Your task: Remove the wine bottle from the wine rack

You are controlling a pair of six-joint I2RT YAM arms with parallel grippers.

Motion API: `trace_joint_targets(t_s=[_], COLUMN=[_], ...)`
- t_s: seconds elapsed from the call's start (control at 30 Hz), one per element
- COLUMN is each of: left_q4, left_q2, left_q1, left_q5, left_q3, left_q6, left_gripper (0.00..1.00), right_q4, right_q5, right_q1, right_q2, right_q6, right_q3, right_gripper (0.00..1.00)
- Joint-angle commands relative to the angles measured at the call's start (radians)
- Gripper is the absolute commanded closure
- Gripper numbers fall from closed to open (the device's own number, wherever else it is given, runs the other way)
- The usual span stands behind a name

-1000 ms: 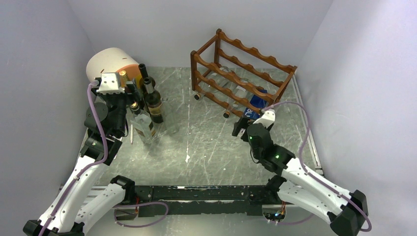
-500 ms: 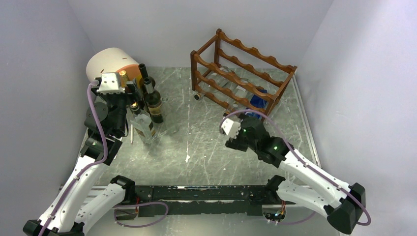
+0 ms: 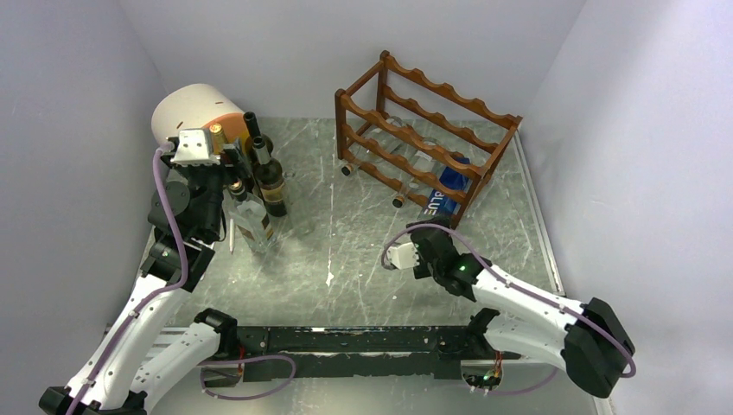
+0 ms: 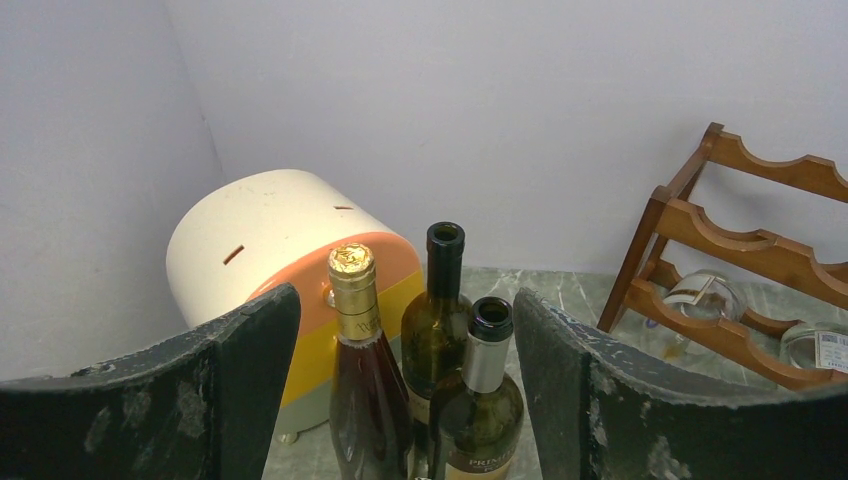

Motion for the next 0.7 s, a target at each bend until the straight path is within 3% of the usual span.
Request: trace_joint_targets(t_s=[0.0,0.13,0.3,0.53,0.67], left_q4=[0.009,0.012,0.014,0.018,0.023], left_q2=[-0.005,-0.004,-0.003,-0.006,-0.008], left_q1=[-0.009,-0.011,-0.013,-0.026,-0.035], left_q5=[-0.008,-0.01,-0.013,-0.023,-0.035], left_q3=[0.023,0.02,0.021,0.016,0.014], left_q6=[-0.001,0.002,0.003,0.01,0.018], left_gripper=[0.18,0.18,0.18,0.18,0.17], right_q4=[0.251,0.42,0.507,0.542,0.562], right_q5=[0.053,0.049,0.066,0.05,0.051], right_q1=[-0.002,-0.027,-0.059,-0.092,-0.098], right_q2=[0.058,0.142,0.243,0.306,0.337], right_q6=[-0.189,-0.264,-0.303,-0.298,-0.304], right_q3=[-0.046,-0.076,-0.061,-0.046,-0.051], right_gripper=[0.0,0.0,0.0,0.03,0.1])
